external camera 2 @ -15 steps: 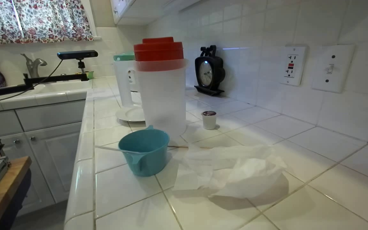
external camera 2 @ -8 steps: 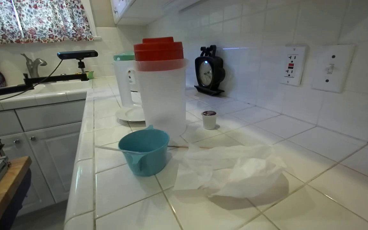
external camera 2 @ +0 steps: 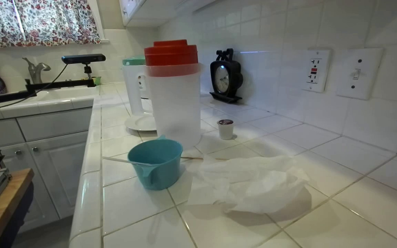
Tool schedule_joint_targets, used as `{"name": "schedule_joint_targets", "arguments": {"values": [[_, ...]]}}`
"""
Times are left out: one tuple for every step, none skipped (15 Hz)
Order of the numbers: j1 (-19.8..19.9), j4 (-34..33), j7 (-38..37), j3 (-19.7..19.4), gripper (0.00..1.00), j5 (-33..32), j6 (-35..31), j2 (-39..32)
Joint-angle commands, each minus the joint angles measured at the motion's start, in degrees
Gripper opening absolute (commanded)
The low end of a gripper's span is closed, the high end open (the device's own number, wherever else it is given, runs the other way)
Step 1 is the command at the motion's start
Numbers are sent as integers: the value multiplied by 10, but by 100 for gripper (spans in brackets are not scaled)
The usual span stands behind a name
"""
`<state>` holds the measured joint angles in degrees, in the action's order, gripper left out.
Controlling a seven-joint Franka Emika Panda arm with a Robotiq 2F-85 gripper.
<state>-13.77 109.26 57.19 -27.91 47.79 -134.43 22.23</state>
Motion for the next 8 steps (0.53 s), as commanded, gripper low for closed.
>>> {"name": "schedule_joint_targets", "arguments": {"values": [[21, -44, 92, -2, 100, 97, 62, -43], [33, -53, 106, 4, 100, 117, 80, -54], [44, -59, 120, 8, 100, 138, 96, -63], [56, -66, 131, 13, 100, 155, 114, -73], [70, -73, 142, 19, 100, 171, 131, -82], [82, -79, 153, 25, 100, 188, 146, -91], [96, -86, 160, 30, 100, 203, 163, -100], [109, -91, 169, 36, 100, 217, 178, -107]]}}
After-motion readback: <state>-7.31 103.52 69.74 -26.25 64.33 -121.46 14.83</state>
